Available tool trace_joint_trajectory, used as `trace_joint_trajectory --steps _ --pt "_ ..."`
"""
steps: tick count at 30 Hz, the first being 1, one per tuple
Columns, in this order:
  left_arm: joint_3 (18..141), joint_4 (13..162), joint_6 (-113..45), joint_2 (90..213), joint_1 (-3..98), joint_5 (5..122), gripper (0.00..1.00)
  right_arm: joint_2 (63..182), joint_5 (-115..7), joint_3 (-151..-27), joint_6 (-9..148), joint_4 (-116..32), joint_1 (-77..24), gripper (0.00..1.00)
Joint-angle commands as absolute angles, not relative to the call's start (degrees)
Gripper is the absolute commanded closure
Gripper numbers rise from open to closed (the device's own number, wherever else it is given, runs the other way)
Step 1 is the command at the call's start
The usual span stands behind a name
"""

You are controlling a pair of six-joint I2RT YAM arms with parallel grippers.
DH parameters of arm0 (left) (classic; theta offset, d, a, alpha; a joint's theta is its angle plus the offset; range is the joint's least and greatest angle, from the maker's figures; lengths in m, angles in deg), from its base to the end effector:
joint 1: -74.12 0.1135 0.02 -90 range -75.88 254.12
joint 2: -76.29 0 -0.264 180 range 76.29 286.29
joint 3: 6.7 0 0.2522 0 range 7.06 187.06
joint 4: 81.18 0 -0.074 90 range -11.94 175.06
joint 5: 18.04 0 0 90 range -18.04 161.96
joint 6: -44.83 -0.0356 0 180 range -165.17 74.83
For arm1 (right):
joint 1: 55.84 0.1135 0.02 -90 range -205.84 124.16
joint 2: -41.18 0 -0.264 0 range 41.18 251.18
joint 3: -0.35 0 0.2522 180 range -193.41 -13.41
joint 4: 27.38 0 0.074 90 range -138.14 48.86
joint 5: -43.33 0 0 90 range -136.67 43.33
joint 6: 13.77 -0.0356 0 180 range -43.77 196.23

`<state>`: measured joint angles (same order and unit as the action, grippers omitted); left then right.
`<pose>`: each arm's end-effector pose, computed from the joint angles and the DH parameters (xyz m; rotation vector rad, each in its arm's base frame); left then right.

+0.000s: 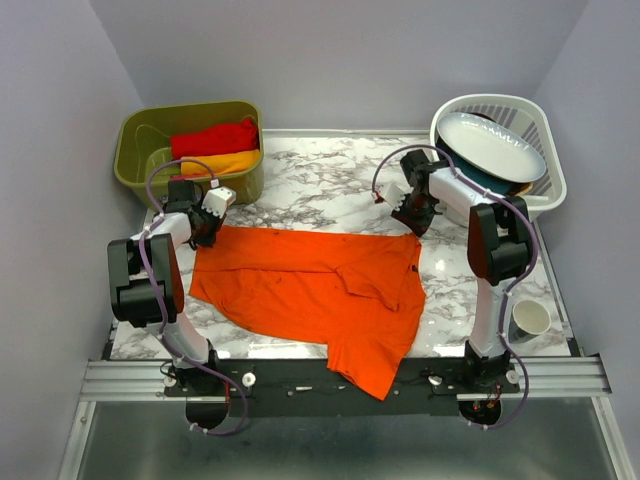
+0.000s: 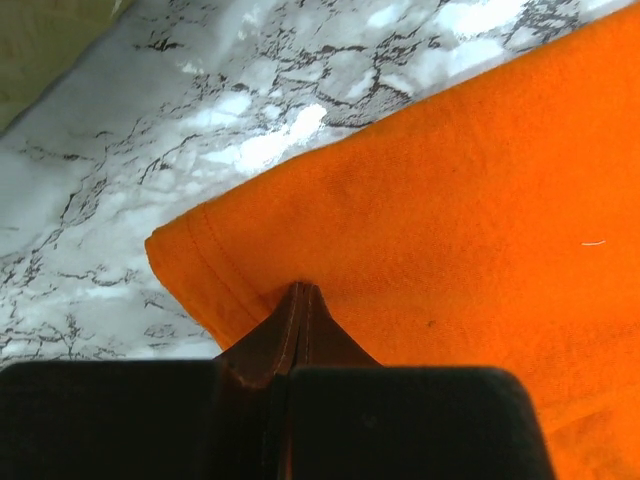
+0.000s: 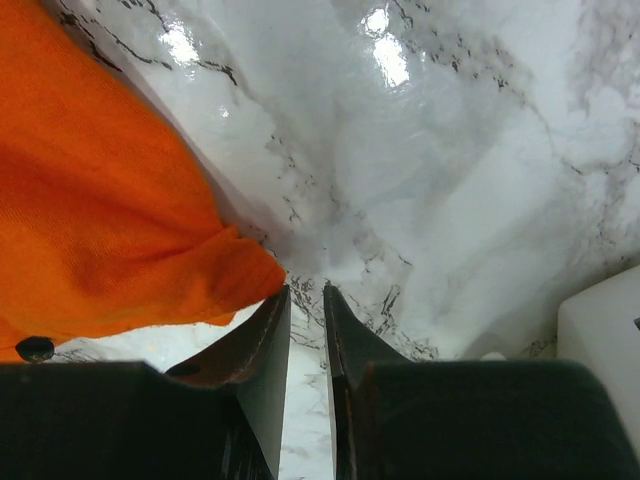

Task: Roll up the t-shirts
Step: Fold the T-shirt at the center of the board.

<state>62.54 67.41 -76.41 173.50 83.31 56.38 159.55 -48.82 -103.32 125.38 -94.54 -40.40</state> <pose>0.3283 0.0434 0.1639 0.5811 2.4832 -0.0861 0.3899 0.1091 0.1733 -1.6034 2.5294 -0.0080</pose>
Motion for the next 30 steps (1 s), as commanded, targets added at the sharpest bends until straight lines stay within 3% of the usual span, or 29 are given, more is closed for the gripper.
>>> trace_joint_trajectory --steps 1,15,30 --pt "61.03 67.40 -75.58 171.57 83.61 60.79 1.00 158.96 -48.68 -106.22 125.37 -95.01 -40.02 0.72" --pt "60.94 66.87 -75.49 170.33 83.97 60.35 1.00 156.93 -56.25 -101.92 127.29 -99.06 -39.76 0.72" --pt "57.95 65.90 -76.37 167.61 85.19 62.11 1.00 161.51 -47.02 -102.45 125.37 -92.39 -38.97 0.74"
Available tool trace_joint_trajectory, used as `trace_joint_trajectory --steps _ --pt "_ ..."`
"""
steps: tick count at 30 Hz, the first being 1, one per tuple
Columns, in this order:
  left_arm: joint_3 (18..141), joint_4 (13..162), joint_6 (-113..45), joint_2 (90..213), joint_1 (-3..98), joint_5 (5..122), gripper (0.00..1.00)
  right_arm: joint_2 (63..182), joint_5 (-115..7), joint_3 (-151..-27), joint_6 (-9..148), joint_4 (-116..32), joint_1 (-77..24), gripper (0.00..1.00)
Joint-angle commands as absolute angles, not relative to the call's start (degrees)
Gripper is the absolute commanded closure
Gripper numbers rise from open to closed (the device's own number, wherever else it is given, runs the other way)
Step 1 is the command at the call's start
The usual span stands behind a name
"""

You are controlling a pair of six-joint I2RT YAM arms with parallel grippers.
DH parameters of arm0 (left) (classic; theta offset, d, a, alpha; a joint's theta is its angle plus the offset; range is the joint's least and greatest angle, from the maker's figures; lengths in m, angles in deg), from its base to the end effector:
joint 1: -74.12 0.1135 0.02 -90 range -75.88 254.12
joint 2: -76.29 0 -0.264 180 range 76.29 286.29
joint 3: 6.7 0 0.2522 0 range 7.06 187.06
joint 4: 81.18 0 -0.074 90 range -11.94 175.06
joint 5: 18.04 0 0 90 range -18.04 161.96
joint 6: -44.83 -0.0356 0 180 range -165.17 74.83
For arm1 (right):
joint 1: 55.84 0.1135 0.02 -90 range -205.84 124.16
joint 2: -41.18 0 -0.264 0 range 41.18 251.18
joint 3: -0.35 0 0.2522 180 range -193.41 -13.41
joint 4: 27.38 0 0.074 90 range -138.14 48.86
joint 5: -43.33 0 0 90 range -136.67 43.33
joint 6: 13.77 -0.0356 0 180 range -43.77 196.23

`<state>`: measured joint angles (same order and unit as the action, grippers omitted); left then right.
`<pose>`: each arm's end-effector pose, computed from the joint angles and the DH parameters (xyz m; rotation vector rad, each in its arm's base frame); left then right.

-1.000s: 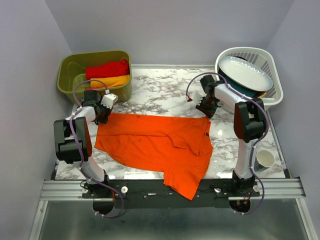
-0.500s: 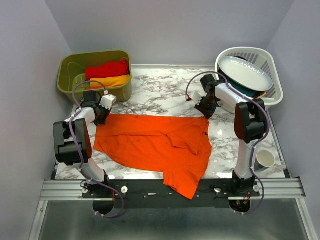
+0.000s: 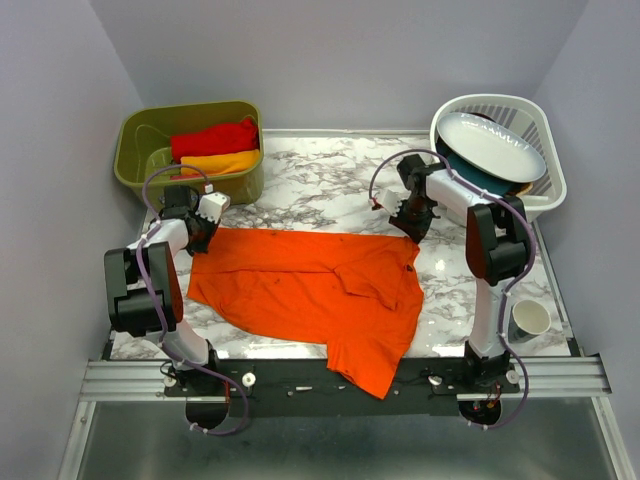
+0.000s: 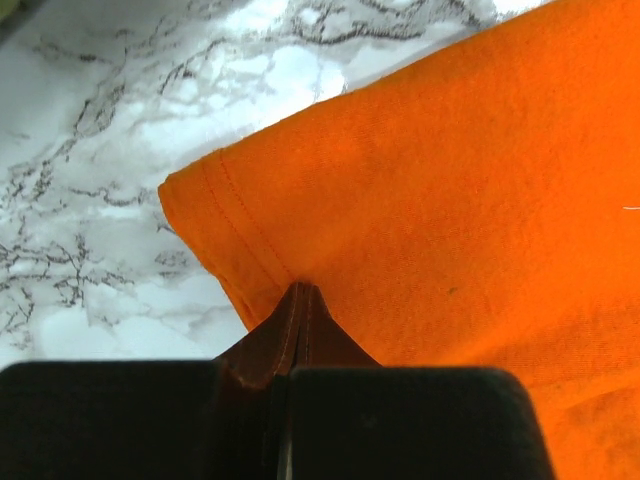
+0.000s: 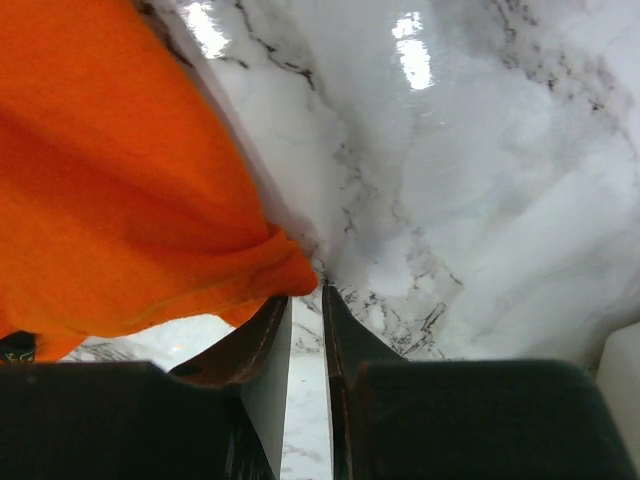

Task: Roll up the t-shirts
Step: Fold the T-shirt at the center of the board.

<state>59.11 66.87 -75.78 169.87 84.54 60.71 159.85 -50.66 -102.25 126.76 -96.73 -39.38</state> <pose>0.3106 0.0501 0.1654 0.5199 2.5282 0.0066 0.3807 0.1151 0.1662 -1.6835 2.5362 0.0657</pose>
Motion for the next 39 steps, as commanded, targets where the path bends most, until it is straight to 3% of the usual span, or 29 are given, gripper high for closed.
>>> trace_joint_trajectory --steps 1,14,31,39 --pt "57.86 65.81 -76.37 167.43 85.20 62.11 1.00 161.42 -45.54 -102.80 124.41 -92.03 -38.97 0.75" --pt "59.01 65.46 -75.41 166.64 85.20 60.62 1.00 156.15 -56.07 -102.89 123.78 -95.62 -38.97 0.74" --pt "58.48 65.38 -75.84 165.85 85.37 61.41 1.00 159.57 -45.54 -100.69 122.81 -92.03 -38.97 0.75" --pt "58.65 65.28 -76.11 165.59 85.46 61.50 1.00 153.16 -50.62 -99.46 123.78 -94.74 -38.97 0.76"
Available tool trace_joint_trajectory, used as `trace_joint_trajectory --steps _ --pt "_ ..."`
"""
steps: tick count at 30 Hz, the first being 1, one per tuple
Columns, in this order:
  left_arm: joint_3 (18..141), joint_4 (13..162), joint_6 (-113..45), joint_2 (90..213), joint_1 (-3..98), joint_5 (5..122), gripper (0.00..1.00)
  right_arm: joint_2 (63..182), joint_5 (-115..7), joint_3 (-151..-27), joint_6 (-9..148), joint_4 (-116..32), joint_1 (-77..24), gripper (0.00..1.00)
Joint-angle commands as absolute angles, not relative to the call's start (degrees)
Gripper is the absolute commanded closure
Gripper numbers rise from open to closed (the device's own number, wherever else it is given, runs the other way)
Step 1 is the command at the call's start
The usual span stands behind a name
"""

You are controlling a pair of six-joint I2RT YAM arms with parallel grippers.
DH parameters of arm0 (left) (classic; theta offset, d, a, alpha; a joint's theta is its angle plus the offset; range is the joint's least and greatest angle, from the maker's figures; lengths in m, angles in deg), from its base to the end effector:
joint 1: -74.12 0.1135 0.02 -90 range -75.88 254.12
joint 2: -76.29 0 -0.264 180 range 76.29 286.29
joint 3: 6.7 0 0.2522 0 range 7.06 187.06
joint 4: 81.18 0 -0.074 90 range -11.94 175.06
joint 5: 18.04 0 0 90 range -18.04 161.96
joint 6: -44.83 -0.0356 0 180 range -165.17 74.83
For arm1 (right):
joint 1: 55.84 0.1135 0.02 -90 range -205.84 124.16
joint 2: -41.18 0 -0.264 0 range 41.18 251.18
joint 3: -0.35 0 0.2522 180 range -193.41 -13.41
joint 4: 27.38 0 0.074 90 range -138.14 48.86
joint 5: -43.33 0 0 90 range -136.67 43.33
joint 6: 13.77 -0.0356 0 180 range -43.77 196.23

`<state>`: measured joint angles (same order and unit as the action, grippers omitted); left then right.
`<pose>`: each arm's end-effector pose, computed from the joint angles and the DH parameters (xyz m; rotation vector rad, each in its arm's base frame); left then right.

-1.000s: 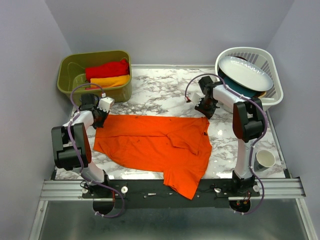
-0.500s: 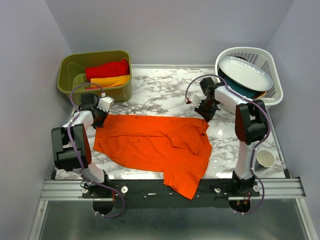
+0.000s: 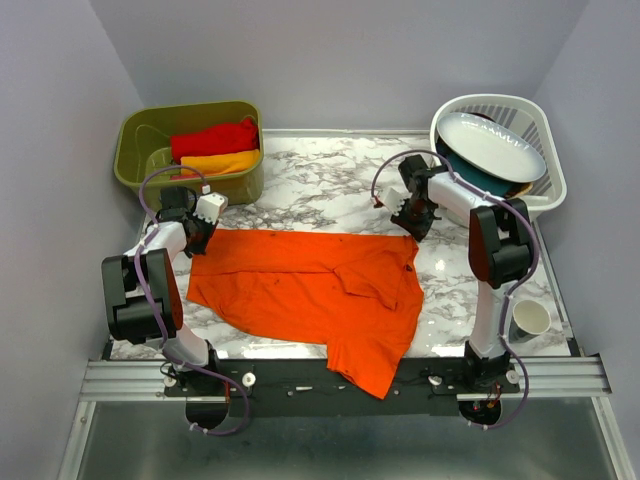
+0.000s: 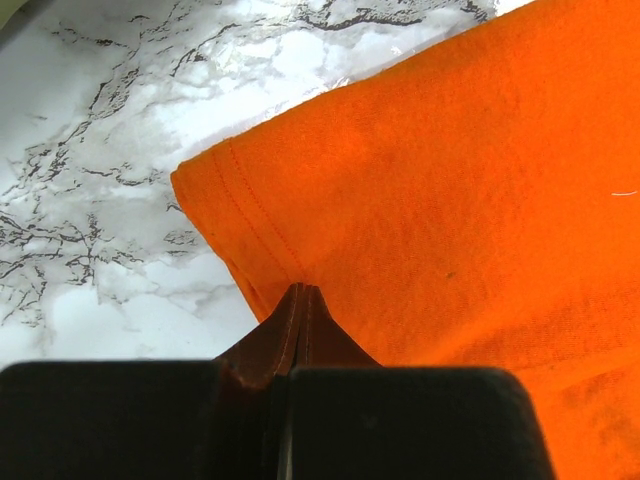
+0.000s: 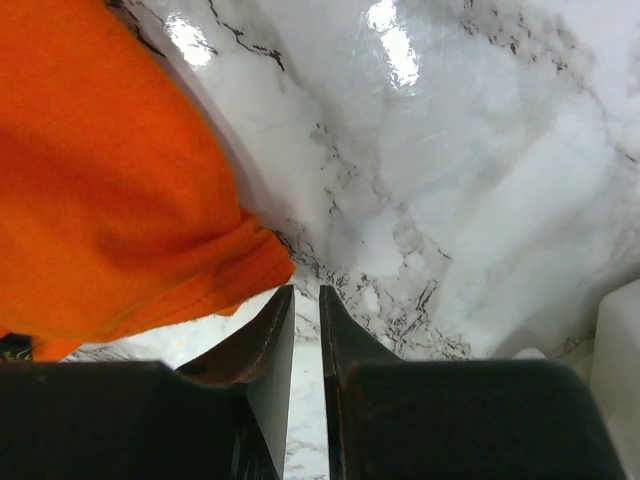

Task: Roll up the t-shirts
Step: Fold the T-shirt at the center of the board.

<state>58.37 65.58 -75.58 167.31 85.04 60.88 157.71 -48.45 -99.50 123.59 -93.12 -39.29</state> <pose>0.3030 0.0515 0.1735 0.5032 2.5238 0.0167 0.3773 0.1133 0.1687 -1.5935 2.5487 -0.0079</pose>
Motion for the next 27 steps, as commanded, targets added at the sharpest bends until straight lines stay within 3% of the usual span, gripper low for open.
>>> trace_joint_trajectory --steps 1,14,27 --pt "58.57 65.46 -76.02 165.59 85.37 61.58 1.00 152.72 -51.14 -99.02 124.39 -95.10 -39.06 0.76" --pt "58.83 65.46 -76.10 166.02 85.72 61.76 1.00 155.60 -56.69 -96.29 128.97 -98.80 -38.44 0.76" --pt "59.97 66.87 -77.78 169.45 86.07 63.25 1.00 164.40 -43.86 -106.65 126.50 -92.64 -37.30 0.79"
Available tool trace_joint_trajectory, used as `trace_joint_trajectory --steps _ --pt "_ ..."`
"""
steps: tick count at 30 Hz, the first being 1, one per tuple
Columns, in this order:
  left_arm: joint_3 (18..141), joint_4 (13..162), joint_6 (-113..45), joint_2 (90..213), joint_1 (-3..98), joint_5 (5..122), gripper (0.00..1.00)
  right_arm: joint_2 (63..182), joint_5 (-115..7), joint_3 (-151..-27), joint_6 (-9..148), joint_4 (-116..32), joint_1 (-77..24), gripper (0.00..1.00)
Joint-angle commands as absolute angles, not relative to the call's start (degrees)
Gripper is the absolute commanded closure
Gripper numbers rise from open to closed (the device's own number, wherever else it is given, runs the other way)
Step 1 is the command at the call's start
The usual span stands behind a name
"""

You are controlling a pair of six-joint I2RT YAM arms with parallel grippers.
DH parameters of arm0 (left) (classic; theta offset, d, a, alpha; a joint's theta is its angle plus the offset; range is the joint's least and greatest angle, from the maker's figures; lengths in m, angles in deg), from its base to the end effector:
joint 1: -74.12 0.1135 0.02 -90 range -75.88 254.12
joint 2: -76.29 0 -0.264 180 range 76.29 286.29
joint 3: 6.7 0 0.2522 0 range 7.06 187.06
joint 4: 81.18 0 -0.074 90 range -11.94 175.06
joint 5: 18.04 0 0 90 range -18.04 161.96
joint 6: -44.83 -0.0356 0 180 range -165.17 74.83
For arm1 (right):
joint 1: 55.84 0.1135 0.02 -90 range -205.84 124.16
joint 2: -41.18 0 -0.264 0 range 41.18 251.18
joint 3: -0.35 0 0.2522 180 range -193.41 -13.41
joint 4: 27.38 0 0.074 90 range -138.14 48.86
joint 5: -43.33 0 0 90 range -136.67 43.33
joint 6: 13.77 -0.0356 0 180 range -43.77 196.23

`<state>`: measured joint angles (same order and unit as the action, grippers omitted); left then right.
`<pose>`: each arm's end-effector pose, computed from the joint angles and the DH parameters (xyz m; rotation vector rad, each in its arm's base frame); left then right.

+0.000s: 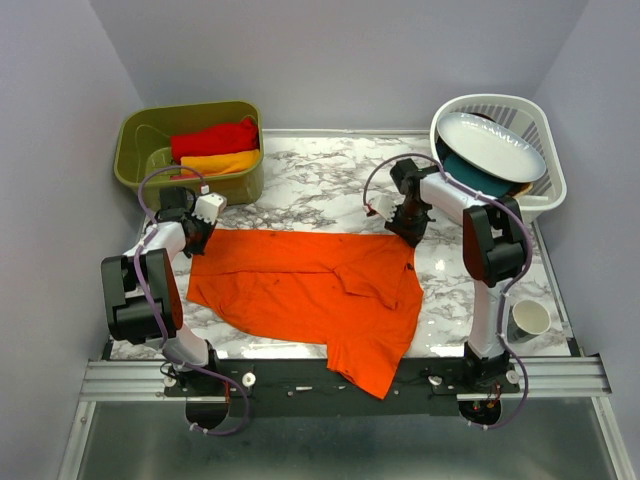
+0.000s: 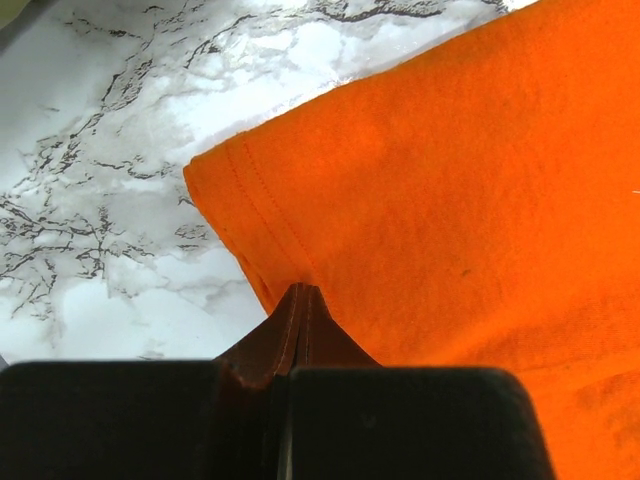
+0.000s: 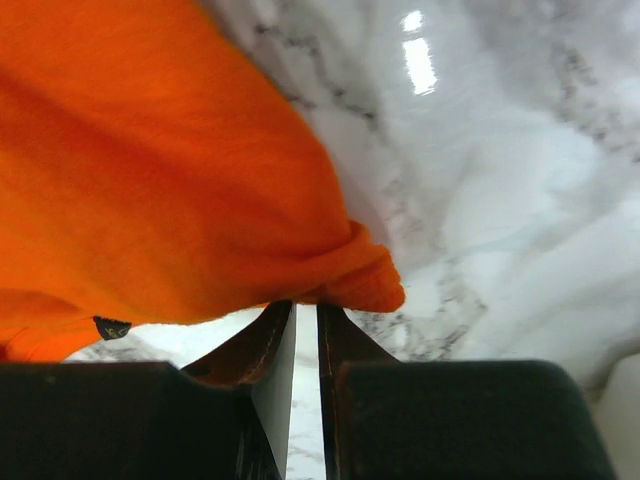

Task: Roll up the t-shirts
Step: Fold the T-shirt at the center of the board.

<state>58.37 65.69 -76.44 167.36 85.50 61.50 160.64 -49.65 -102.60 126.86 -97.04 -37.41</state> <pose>0.3028 0.0543 0.1733 0.5089 2.5254 0.0390 0.3779 0.1279 0.1624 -1.7382 2.5215 0.0481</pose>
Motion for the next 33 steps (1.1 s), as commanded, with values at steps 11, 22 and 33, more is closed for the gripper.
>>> trace_joint_trajectory --steps 11,22,33 --pt "64.19 67.31 -76.64 171.75 86.34 61.59 1.00 168.28 -40.87 -116.51 125.63 -94.75 -37.30 0.78" --pt "64.37 61.24 -72.24 164.09 85.81 51.39 1.00 157.81 -52.37 -117.12 120.71 -100.09 -37.30 0.52" --pt "59.80 58.78 -67.94 158.12 84.76 42.96 0.83 141.04 -71.62 -100.27 129.05 -99.96 -30.20 0.44"
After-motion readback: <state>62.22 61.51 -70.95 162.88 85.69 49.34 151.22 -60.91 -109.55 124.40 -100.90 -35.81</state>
